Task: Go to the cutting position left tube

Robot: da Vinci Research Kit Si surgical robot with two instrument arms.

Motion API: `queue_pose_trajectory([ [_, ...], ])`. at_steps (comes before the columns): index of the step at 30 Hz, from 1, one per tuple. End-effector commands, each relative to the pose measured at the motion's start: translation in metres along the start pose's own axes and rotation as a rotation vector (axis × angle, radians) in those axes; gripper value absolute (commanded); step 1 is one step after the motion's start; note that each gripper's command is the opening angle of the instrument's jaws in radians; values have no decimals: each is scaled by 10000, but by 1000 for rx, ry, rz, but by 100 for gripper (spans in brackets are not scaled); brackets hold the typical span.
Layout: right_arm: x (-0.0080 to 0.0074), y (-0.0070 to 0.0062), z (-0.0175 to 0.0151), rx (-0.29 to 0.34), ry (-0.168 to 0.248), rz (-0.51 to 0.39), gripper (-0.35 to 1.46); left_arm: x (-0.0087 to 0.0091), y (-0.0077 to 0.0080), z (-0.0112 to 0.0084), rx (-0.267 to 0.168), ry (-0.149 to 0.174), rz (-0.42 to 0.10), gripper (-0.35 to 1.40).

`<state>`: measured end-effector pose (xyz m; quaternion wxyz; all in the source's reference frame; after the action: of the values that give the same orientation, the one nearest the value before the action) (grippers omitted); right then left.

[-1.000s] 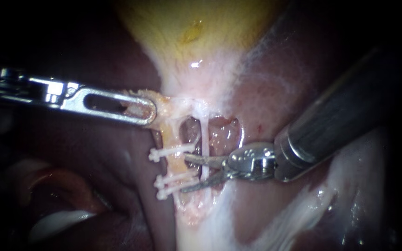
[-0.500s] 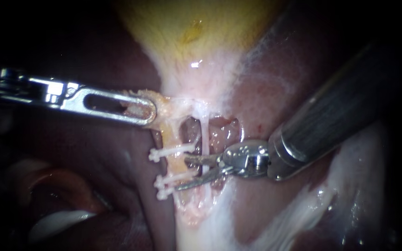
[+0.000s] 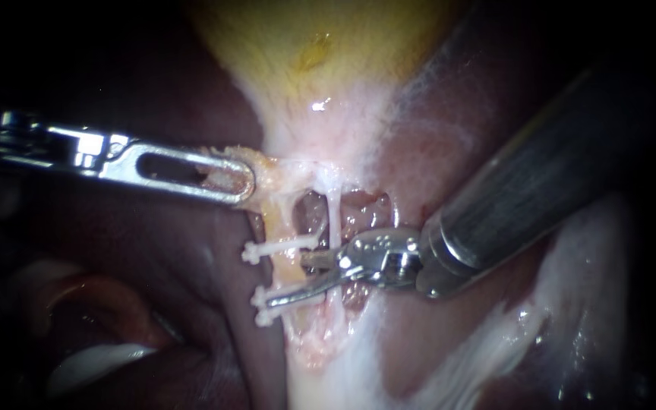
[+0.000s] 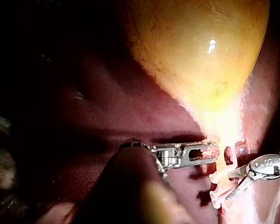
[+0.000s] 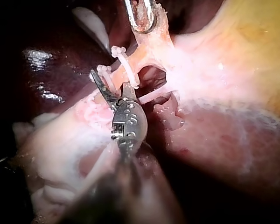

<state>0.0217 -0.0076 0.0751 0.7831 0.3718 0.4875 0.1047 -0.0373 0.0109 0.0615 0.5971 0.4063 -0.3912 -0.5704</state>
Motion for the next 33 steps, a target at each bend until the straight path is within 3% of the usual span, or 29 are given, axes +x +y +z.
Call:
queue_pose_trajectory([
  [1, 0, 0, 1, 5, 3, 3, 129, 0, 1, 0, 1, 0, 0, -35],
  [6, 3, 1, 7, 37, 17, 12, 127, -3, 4, 1, 0, -2, 0, -35],
  [16, 15, 10, 26, 44, 33, 17, 127, -5, 5, 5, -1, -3, -1, -35],
  [33, 16, 16, 45, 71, 61, 29, 127, -10, 11, 6, -1, -3, 0, -35],
])
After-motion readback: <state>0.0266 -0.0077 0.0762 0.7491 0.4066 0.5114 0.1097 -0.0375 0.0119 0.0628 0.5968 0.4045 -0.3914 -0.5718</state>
